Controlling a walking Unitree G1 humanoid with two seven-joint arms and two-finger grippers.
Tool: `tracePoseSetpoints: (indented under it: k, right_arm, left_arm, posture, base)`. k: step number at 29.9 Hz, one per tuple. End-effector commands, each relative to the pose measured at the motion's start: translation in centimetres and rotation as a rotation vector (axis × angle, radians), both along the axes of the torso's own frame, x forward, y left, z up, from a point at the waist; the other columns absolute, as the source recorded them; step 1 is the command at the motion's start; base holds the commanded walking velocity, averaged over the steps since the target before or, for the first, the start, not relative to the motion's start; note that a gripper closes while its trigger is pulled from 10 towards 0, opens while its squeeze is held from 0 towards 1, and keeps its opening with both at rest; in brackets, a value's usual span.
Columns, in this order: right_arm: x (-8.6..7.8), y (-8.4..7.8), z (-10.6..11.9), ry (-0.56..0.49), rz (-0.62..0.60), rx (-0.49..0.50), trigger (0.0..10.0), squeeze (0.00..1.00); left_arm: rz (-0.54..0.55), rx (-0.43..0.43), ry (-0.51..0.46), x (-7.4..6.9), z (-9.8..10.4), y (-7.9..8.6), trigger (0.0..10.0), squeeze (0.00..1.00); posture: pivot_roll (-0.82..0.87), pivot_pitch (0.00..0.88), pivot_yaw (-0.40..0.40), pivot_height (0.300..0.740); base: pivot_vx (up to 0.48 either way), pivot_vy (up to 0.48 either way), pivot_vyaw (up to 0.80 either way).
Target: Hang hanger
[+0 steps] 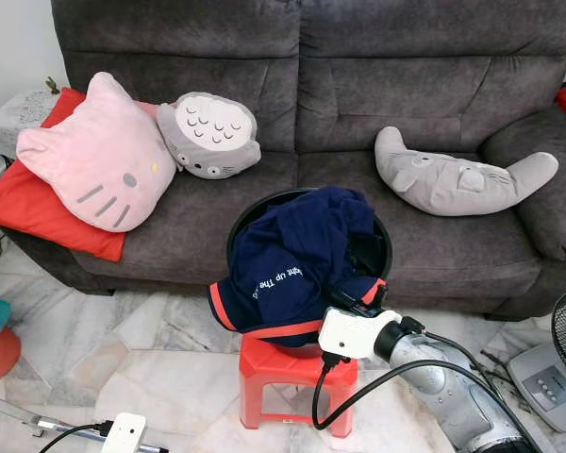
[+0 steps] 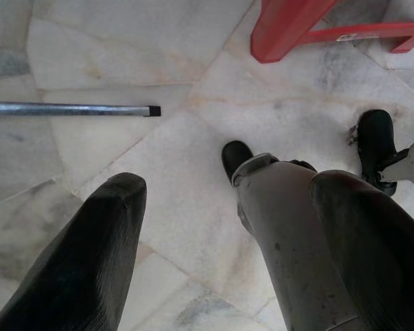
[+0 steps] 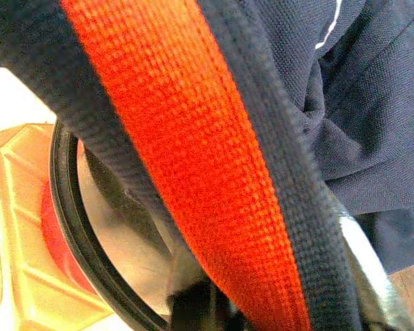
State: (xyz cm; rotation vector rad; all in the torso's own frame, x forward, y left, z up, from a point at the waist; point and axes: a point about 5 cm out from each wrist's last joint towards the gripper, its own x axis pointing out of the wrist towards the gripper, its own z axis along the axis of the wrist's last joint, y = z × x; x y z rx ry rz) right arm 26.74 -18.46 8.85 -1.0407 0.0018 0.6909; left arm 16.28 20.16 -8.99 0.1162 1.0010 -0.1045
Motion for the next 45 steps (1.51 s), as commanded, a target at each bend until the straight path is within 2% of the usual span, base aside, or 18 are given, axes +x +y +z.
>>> tracePoseSetpoints:
  k: [1,11,12,15,22,25,27,28,29,30,32,34,35,36,37,38,40,45]
  right_arm:
    - [0.0,0.1,-0.1,0.002,-0.005,0.023,0.0,0.0]
    - [2.0,-0.7,2.8,-0.191,-0.189,0.137,0.0,0.0]
    - [2.6,-0.3,4.2,-0.265,-0.228,0.19,0.0,0.0]
    - [2.9,1.1,5.9,-0.345,-0.257,0.326,0.0,0.0]
    - [1.9,3.7,9.1,-0.385,-0.232,0.637,0.0,0.0]
    - [1.6,4.1,9.9,-0.393,-0.229,0.7,0.0,0.0]
    - [1.4,4.3,10.2,-0.402,-0.229,0.706,0.0,0.0]
    - [1.4,4.4,10.2,-0.402,-0.231,0.7,0.6,0.0]
    - [1.4,4.4,10.1,-0.399,-0.239,0.698,3.8,0.0]
    - [1.3,4.4,10.0,-0.395,-0.246,0.698,10.0,0.0]
    - [1.3,4.6,9.7,-0.383,-0.25,0.696,10.0,0.0]
    - [1.3,4.2,8.1,-0.321,-0.325,0.645,10.0,0.0]
    - [1.3,4.2,8.1,-0.321,-0.325,0.645,10.0,0.0]
    - [1.4,3.6,7.3,-0.303,-0.392,0.616,10.0,0.0]
    - [1.4,2.6,6.5,-0.268,-0.492,0.635,10.0,0.0]
    - [1.4,2.6,6.5,-0.268,-0.492,0.635,10.0,0.0]
    - [1.4,1.7,6.3,-0.261,-0.571,0.653,10.0,0.0]
    - [1.5,2.0,6.9,-0.281,-0.548,0.651,10.0,0.0]
  left_arm:
    - [0.004,0.015,0.023,-0.7,-0.1,0.9,10.0,0.0]
    - [0.007,0.018,0.02,-0.5,0.0,1.1,10.0,0.0]
    - [0.002,0.017,0.019,-0.3,0.0,0.9,10.0,0.0]
    - [-0.003,0.009,0.016,-0.1,0.0,0.2,10.0,0.0]
    - [-0.005,0.007,0.018,-0.1,-0.1,-0.1,10.0,0.0]
    - [-0.004,0.006,0.017,-0.1,-0.1,-0.2,10.0,0.0]
    - [-0.003,0.004,0.015,-0.1,-0.1,-0.2,10.0,0.0]
    - [-0.003,0.003,0.015,-0.1,-0.1,-0.2,10.0,0.0]
    - [-0.003,0.002,0.015,-0.1,-0.1,-0.2,10.0,0.0]
    - [-0.003,0.0,0.015,-0.1,-0.1,-0.2,10.0,0.0]
    - [-0.003,0.0,0.015,-0.1,-0.1,-0.2,10.0,0.0]
    - [-0.002,-0.003,0.015,-0.1,-0.1,-0.2,10.0,0.0]
    - [-0.002,-0.003,0.015,-0.1,-0.1,-0.2,10.0,0.0]
    - [-0.001,-0.003,0.015,-0.1,-0.1,-0.2,10.0,0.0]
    - [0.002,-0.002,0.015,-0.2,-0.1,-0.1,10.0,0.0]
    - [0.002,-0.002,0.015,-0.2,-0.1,-0.1,10.0,0.0]
    - [0.003,0.0,0.014,-0.2,-0.1,-0.1,10.0,0.0]
    - [0.02,-0.008,0.002,-0.1,-0.1,-0.1,10.0,0.0]
  posture:
    - [-0.13,0.054,0.071,0.74]
    - [-0.13,0.056,0.073,0.74]
    - [-0.13,0.056,0.073,0.74]
    - [-0.13,0.058,0.073,0.74]
    - [-0.13,0.059,0.073,0.74]
    - [-0.13,0.062,0.073,0.74]
    - [-0.13,0.062,0.073,0.74]
    - [-0.13,0.062,0.073,0.74]
    - [-0.14,0.061,0.073,0.74]
    - [-0.14,0.06,0.073,0.74]
    - [-0.14,0.06,0.073,0.74]
    - [-0.14,0.06,0.073,0.74]
    - [-0.14,0.06,0.073,0.74]
    - [-0.14,0.06,0.073,0.74]
    - [-0.13,0.058,0.073,0.74]
    - [-0.13,0.058,0.073,0.74]
    - [-0.13,0.058,0.073,0.74]
    - [-0.13,0.056,0.07,0.74]
  base:
    - [0.0,0.0,0.0]
    - [0.0,0.0,0.0]
    - [0.0,0.0,0.0]
    - [0.0,0.0,0.0]
    - [0.0,0.0,0.0]
    - [0.0,0.0,0.0]
    - [0.0,0.0,0.0]
    - [0.0,0.0,0.0]
    - [0.0,0.0,0.0]
    - [0.0,0.0,0.0]
    - [0.0,0.0,0.0]
    - [0.0,0.0,0.0]
    - [0.0,0.0,0.0]
    - [0.0,0.0,0.0]
    - [0.0,0.0,0.0]
    - [0.0,0.0,0.0]
    - [0.0,0.0,0.0]
    - [0.0,0.0,0.0]
